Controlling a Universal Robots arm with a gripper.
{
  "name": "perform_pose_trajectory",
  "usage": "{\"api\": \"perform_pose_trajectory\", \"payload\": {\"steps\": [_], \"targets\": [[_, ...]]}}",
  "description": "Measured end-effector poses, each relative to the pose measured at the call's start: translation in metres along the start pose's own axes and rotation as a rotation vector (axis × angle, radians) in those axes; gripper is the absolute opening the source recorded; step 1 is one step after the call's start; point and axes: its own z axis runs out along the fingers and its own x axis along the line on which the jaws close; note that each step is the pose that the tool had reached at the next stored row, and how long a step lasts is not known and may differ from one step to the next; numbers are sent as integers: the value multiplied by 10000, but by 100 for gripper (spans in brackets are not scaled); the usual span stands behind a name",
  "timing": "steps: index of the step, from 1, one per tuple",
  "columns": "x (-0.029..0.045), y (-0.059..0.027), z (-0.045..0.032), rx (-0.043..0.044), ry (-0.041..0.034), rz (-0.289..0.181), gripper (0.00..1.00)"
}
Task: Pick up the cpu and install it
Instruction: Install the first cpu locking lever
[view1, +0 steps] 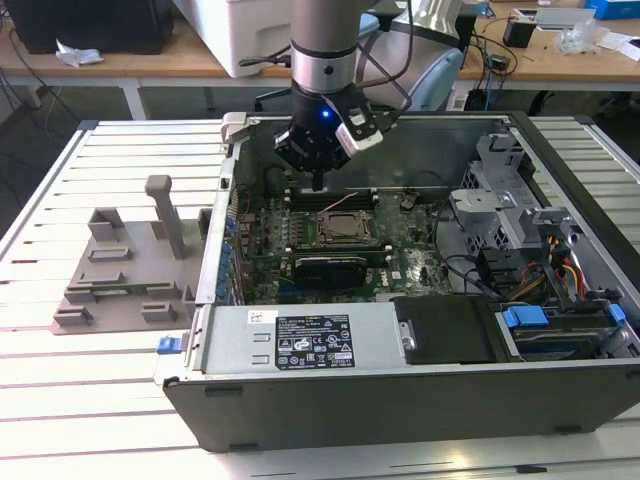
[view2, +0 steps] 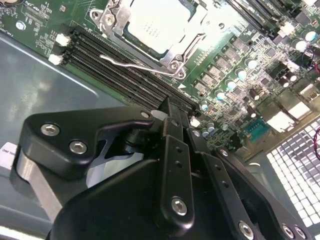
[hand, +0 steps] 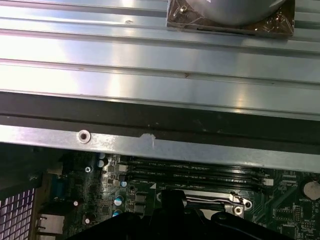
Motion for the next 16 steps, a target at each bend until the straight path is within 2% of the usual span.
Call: {"api": "perform_pose_trajectory", "payload": {"steps": [8, 16], "targets": [[-2, -9, 91, 1, 0, 0, 11], [-9, -20, 218, 0, -1, 0, 11]]}}
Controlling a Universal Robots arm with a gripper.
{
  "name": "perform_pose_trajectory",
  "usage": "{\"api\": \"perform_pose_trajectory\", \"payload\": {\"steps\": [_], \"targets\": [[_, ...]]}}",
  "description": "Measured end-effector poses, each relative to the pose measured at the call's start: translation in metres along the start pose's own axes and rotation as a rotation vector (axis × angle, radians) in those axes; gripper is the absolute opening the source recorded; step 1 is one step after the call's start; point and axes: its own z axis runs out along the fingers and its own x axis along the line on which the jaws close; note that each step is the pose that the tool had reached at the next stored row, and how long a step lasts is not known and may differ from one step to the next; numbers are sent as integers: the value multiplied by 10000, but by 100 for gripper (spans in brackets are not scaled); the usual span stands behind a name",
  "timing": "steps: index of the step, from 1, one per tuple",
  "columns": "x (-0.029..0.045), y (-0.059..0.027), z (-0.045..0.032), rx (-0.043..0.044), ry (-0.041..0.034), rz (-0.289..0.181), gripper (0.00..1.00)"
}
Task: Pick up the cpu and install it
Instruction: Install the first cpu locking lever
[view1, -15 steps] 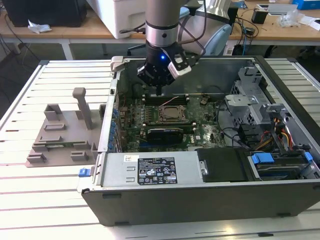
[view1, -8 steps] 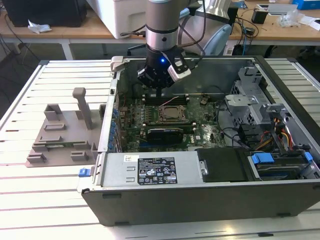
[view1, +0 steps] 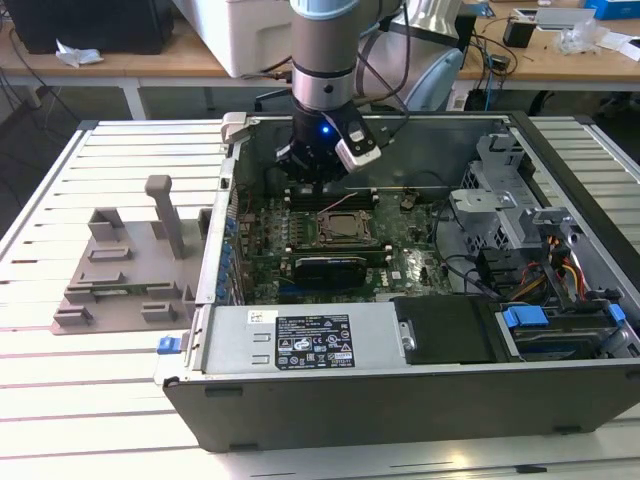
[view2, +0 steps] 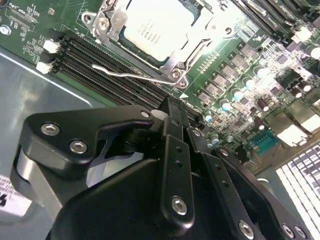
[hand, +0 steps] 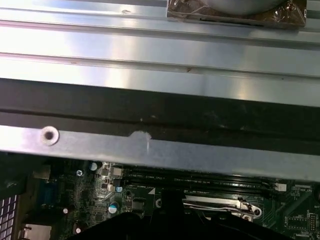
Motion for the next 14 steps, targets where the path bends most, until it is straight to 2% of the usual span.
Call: {"api": "perform_pose_trajectory", "payload": {"steps": [7, 14], "targets": [[-6, -8, 105, 0, 0, 0, 11], [-17, 9, 160, -1, 1, -1, 11]]}}
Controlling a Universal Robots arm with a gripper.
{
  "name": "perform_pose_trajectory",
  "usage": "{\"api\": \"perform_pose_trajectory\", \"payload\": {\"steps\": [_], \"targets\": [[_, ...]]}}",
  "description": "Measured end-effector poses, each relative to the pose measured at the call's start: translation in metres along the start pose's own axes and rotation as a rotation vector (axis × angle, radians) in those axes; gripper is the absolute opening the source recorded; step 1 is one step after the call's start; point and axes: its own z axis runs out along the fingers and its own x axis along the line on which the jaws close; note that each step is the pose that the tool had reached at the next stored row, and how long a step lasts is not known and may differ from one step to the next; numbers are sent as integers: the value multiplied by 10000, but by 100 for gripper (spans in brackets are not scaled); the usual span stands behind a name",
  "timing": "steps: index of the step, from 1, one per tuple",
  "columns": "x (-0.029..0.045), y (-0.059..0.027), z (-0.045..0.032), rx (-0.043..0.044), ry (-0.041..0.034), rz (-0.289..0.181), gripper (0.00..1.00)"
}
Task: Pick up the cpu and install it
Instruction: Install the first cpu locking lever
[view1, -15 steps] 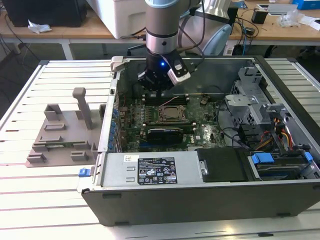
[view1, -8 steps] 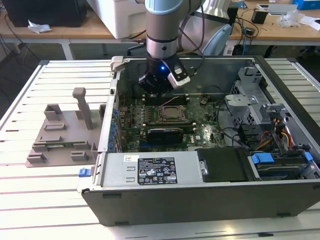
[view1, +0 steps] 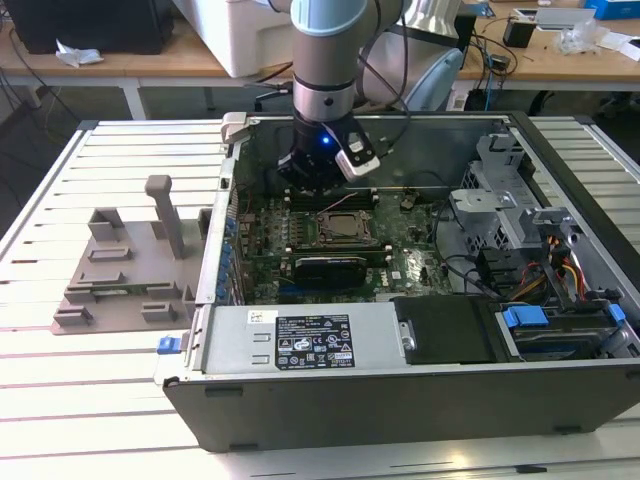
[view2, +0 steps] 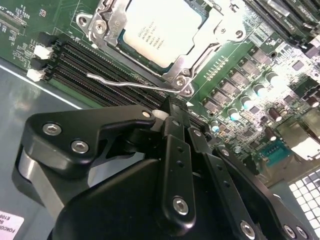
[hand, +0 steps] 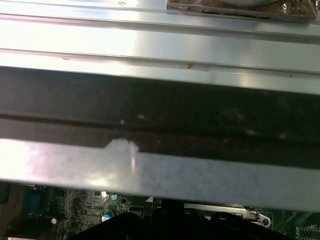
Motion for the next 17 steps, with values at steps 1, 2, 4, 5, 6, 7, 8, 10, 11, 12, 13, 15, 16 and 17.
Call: {"api": "perform_pose_trajectory", "payload": {"steps": [1, 2, 4, 5, 6, 7, 8, 10, 11, 12, 13, 15, 16, 17], "targets": [[-6, 2, 3, -1, 0, -1, 11], [-18, 3, 5, 0, 0, 0, 11], [-55, 6, 10, 1, 1, 1, 11], [-73, 7, 13, 1, 1, 2, 11], [-98, 7, 16, 1, 3, 1, 11], [-115, 5, 18, 0, 2, 0, 11], [-150, 2, 21, 0, 4, 0, 11], [-207, -3, 24, 1, 7, 2, 11], [-245, -6, 27, -1, 10, -1, 11], [-278, -9, 30, -2, 13, 2, 11], [-301, -11, 32, -2, 15, 3, 11], [-354, -16, 37, -1, 23, 1, 11], [-379, -18, 39, -1, 27, 4, 11], [-403, -20, 41, 0, 29, 4, 11]]}}
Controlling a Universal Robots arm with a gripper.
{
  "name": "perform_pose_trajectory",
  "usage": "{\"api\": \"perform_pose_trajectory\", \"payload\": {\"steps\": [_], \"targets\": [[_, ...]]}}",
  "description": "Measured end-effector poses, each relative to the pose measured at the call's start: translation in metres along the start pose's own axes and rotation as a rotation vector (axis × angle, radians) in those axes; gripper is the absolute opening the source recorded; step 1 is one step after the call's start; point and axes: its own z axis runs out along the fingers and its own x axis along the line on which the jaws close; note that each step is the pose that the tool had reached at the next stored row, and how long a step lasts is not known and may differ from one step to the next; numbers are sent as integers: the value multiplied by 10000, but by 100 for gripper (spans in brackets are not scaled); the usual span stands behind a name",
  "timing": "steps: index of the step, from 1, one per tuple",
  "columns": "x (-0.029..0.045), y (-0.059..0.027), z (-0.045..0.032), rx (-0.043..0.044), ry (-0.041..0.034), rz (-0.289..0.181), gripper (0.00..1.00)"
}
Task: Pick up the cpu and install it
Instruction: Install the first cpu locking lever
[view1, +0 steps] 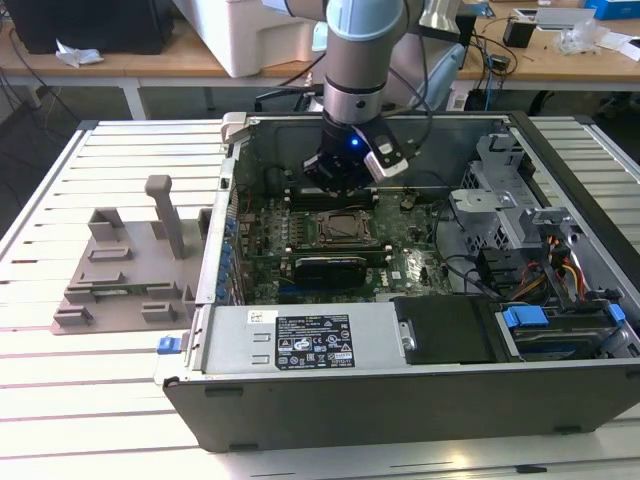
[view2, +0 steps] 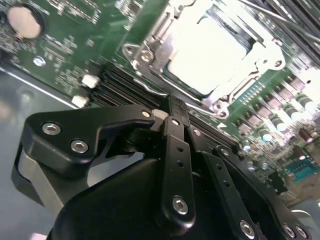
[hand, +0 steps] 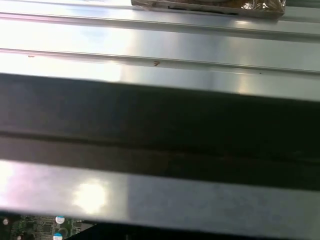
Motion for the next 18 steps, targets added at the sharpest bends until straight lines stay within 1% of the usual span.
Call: {"api": "perform_pose_trajectory", "payload": {"steps": [5, 7, 10, 15, 18], "targets": [[-104, -9, 13, -3, 10, -1, 11], [-131, -12, 16, -1, 11, 0, 11], [-150, -23, 24, -4, 9, 0, 11], [-155, -57, 31, -2, 11, 0, 11], [-159, -64, 40, 5, 14, 1, 11]]}}
